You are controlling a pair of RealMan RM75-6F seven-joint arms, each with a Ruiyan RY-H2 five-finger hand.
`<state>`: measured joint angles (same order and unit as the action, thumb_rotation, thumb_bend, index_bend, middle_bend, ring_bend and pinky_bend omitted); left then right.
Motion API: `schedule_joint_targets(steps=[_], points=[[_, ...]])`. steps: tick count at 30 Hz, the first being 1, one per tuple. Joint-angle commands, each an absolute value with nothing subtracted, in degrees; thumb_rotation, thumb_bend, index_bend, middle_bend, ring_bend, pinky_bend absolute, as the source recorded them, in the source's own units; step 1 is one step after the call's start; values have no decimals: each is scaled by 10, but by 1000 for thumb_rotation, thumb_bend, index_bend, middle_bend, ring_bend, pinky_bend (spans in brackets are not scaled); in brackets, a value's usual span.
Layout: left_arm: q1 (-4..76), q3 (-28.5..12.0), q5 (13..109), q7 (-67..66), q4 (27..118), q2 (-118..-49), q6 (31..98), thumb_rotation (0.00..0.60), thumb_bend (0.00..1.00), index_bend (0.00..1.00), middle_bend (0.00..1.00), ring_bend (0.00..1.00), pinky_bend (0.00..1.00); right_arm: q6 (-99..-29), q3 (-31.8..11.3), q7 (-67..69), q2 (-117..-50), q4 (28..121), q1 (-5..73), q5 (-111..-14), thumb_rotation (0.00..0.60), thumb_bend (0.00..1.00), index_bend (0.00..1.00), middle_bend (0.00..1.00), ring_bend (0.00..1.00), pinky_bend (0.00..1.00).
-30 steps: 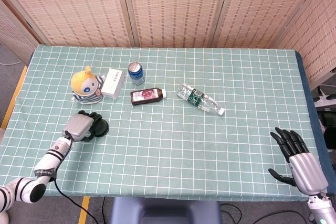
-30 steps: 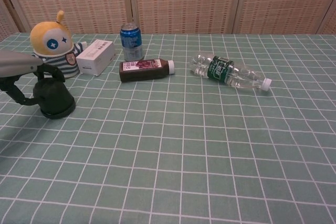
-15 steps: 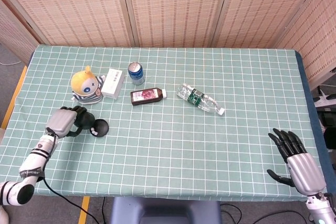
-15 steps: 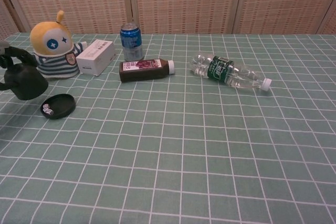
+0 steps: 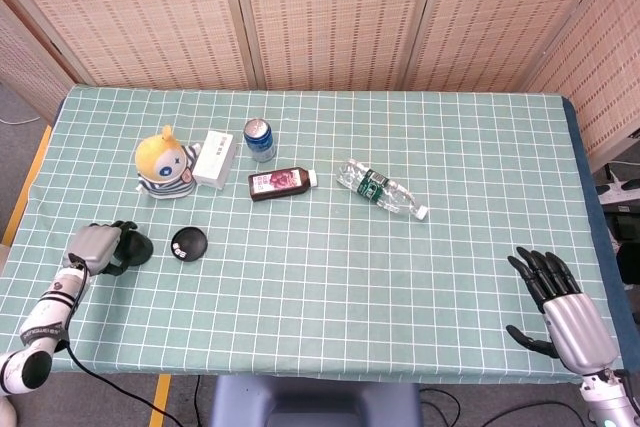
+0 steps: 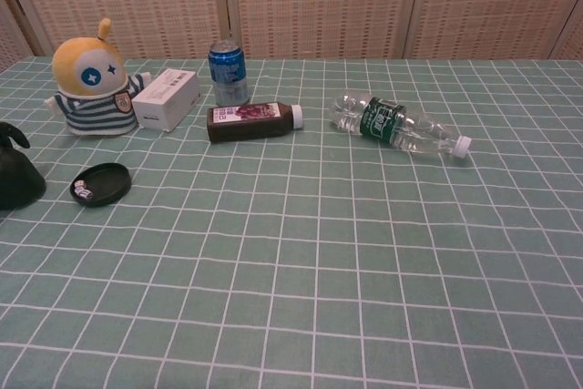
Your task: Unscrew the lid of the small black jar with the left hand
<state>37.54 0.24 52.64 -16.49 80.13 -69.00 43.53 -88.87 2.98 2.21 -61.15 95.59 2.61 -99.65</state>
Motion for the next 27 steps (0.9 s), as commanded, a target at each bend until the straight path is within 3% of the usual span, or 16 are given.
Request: schedule_joint_targets(steps=[1, 5, 9, 12, 15, 17, 19, 23, 27], points=[[375, 3, 526, -167, 801, -691, 437, 600, 417, 1, 75, 154, 253, -889, 30, 22, -611, 956, 26, -996, 600, 86, 0, 0, 0, 0], [372, 4, 522, -175, 808, -689, 445, 600, 416, 0, 0, 57, 246, -891, 29, 25, -610, 955, 26, -997, 600, 86, 0, 0, 0, 0], [355, 7, 535, -168, 843, -671, 470, 600, 414, 0, 0, 47, 236, -890, 30, 25, -610, 955, 26, -998, 600, 86, 0, 0, 0, 0], [314, -4, 604, -121, 869, -669, 567, 600, 413, 0, 0, 7, 190, -894, 31, 25, -609, 956, 24, -1002, 600, 87, 0, 0, 0, 0], [232, -9, 758, 39, 868, -692, 758, 600, 431, 0, 0, 0, 92, -895, 32, 21, -609, 958, 23, -1001, 600, 87, 0, 0, 0, 0], [178, 17, 855, 133, 840, -710, 874, 600, 434, 0, 0, 0, 48, -892, 33, 16, -610, 958, 23, -1002, 600, 87, 0, 0, 0, 0], [132, 52, 912, 149, 802, -726, 944, 600, 434, 0, 0, 0, 34, -887, 34, 11, -611, 957, 23, -1001, 600, 86, 0, 0, 0, 0], [93, 93, 956, 106, 785, -724, 969, 600, 433, 0, 0, 0, 10, -879, 37, -2, -617, 956, 25, -1003, 600, 86, 0, 0, 0, 0], [78, 77, 966, 56, 796, -722, 1000, 600, 436, 0, 0, 0, 6, -868, 41, -18, -620, 960, 26, -1000, 600, 87, 0, 0, 0, 0]])
